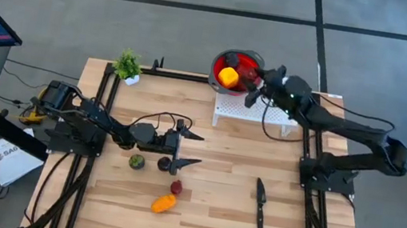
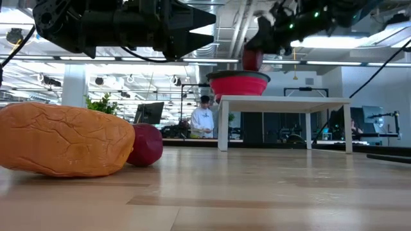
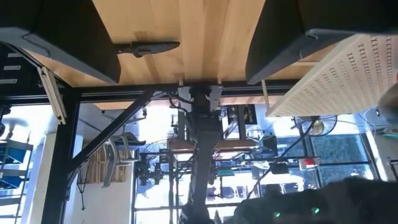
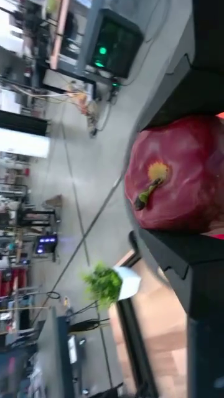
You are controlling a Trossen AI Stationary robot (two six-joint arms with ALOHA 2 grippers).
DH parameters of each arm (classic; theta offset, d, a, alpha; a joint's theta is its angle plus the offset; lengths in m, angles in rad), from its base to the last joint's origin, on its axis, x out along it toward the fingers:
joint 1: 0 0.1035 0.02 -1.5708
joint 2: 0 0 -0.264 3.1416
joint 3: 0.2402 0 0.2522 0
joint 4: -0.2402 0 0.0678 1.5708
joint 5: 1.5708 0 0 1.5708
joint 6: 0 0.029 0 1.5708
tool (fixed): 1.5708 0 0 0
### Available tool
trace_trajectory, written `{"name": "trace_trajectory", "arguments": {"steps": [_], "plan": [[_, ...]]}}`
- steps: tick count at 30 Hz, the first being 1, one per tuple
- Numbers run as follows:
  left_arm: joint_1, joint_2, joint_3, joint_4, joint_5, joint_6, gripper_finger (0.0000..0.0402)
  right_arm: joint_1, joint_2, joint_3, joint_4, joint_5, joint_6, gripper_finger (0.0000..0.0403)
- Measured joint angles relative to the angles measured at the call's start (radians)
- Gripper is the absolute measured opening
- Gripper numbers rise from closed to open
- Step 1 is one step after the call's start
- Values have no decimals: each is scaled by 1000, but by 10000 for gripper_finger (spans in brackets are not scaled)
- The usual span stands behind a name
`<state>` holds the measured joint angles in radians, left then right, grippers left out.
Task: Pick & Place Fruit
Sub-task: Put the apple into the red strainer bowl, then put the mangosteen into the red strainer bowl
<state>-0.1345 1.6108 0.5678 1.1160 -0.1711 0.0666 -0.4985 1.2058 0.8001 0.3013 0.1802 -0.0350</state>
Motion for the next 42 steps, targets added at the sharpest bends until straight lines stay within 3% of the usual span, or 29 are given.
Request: {"name": "trace_trajectory", "arguments": {"steps": [9, 22, 34, 42], "plan": [[0, 0, 0, -1, 0, 0, 337, -48, 83, 0, 24, -83, 17, 236], [0, 0, 0, -1, 0, -4, 337, -60, 91, 0, -37, -105, 73, 239], [0, 0, -1, -1, 0, -4, 337, -94, 90, 0, -13, -135, 85, 344], [0, 0, -1, -1, 0, -4, 337, -83, 36, 0, 24, -129, 85, 360]]}}
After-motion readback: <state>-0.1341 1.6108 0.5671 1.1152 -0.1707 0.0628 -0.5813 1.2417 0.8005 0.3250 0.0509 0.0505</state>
